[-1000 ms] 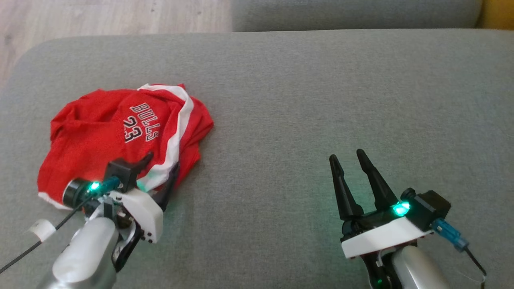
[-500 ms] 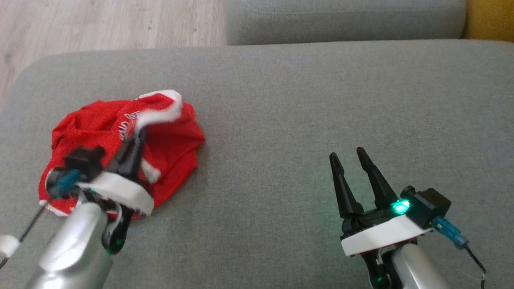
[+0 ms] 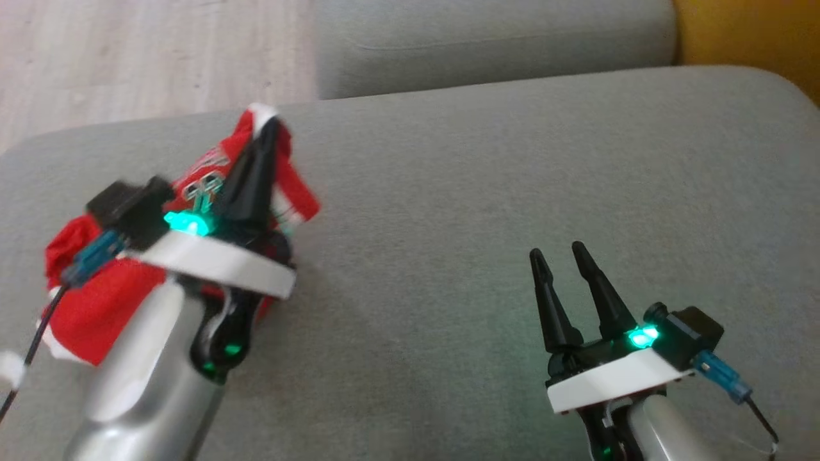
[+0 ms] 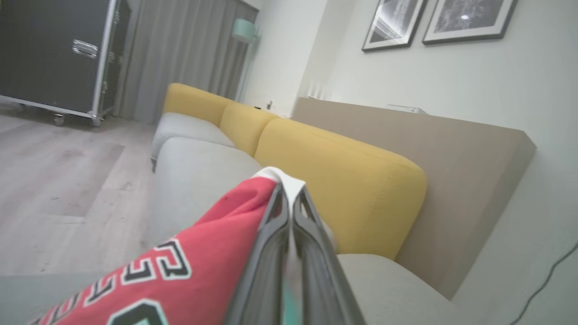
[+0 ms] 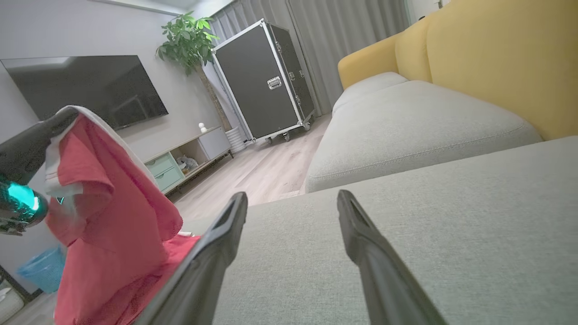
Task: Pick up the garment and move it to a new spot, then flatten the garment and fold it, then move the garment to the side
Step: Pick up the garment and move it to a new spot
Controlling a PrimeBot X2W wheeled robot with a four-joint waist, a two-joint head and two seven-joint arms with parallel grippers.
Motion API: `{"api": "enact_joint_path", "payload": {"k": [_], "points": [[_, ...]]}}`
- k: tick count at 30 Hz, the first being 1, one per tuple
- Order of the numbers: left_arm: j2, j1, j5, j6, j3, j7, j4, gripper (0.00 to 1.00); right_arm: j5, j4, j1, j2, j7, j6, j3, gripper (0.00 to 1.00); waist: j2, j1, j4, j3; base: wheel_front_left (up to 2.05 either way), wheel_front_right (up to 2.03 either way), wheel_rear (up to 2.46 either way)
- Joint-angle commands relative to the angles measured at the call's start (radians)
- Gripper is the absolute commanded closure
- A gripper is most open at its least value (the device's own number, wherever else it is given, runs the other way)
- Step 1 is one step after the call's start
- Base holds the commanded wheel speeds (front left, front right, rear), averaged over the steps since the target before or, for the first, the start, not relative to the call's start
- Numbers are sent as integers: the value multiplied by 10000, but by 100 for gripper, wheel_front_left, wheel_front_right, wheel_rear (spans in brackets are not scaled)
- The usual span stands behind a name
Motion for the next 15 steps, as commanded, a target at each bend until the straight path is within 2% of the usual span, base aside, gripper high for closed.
{"api": "enact_joint_path", "payload": {"k": [1,7,13,15], "points": [[80,-1032,36,68,254,247,-555,100,134,-413,-461,-33,-111,-7,223,0,0,1,-436,242,0,0,0],[-114,-2457,484,262,-212,1116,-660,100,546,-662,-873,-33,-111,-7,451,0,0,1,-1533,777,0,0,0],[-399,-3766,857,407,-497,1612,-17,100,1074,-917,-1333,-33,-111,-7,795,0,0,1,-2830,1371,0,0,0],[-475,-3982,900,399,-559,1672,145,100,1159,-963,-1401,-33,-111,-7,840,0,0,1,-3020,1466,0,0,0]]}}
